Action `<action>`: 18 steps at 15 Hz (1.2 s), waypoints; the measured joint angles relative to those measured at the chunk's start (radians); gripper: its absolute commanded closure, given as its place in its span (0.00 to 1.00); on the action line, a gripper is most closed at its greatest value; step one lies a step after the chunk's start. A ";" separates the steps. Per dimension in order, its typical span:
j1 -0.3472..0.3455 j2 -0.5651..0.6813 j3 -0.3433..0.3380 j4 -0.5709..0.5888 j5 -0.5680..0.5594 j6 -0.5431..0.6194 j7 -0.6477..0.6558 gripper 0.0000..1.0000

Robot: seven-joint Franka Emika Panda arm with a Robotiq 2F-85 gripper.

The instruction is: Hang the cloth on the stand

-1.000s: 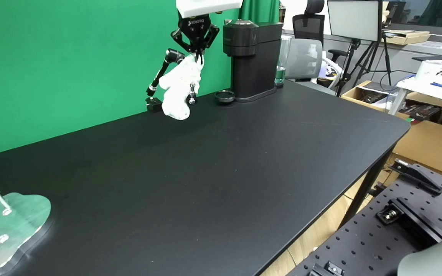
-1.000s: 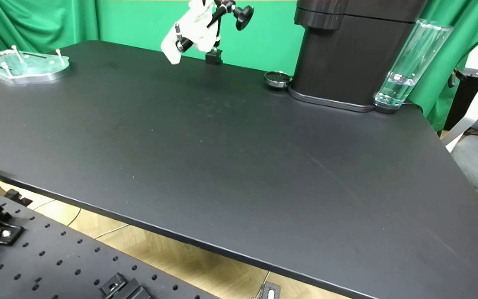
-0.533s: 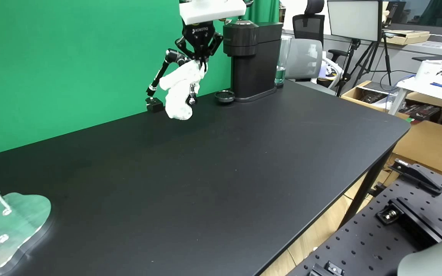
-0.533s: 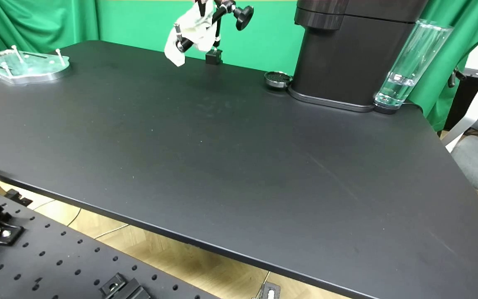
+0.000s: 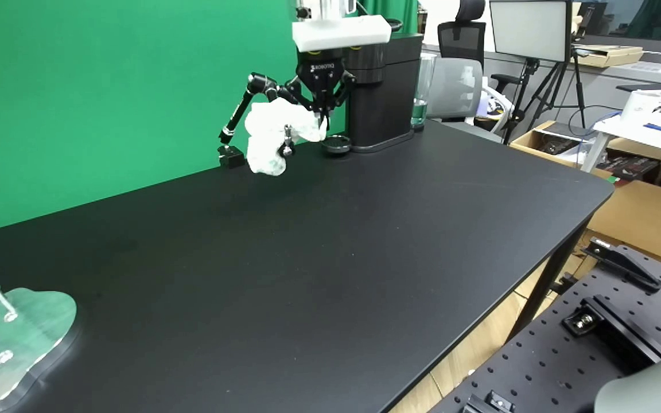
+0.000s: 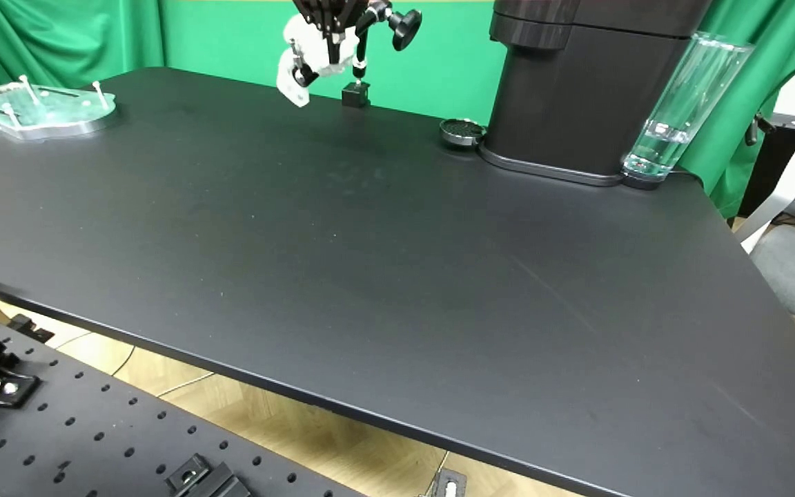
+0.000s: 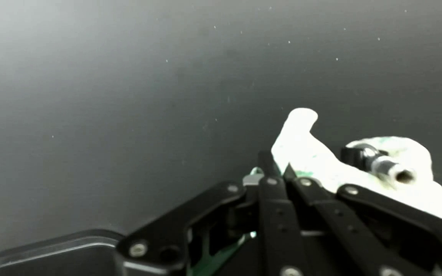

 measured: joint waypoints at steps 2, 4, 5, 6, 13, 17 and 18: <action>-0.023 -0.002 -0.006 -0.036 0.018 0.008 -0.020 1.00; -0.039 -0.004 -0.012 -0.066 0.027 0.022 -0.030 1.00; -0.045 -0.006 -0.013 -0.078 0.034 0.027 -0.036 1.00; -0.050 -0.009 -0.014 -0.088 0.038 0.037 -0.041 1.00; -0.046 -0.027 -0.011 -0.105 0.036 0.097 -0.047 1.00; -0.026 -0.046 -0.008 -0.097 0.025 0.109 -0.047 1.00; -0.018 -0.054 -0.004 -0.096 0.019 0.109 -0.047 1.00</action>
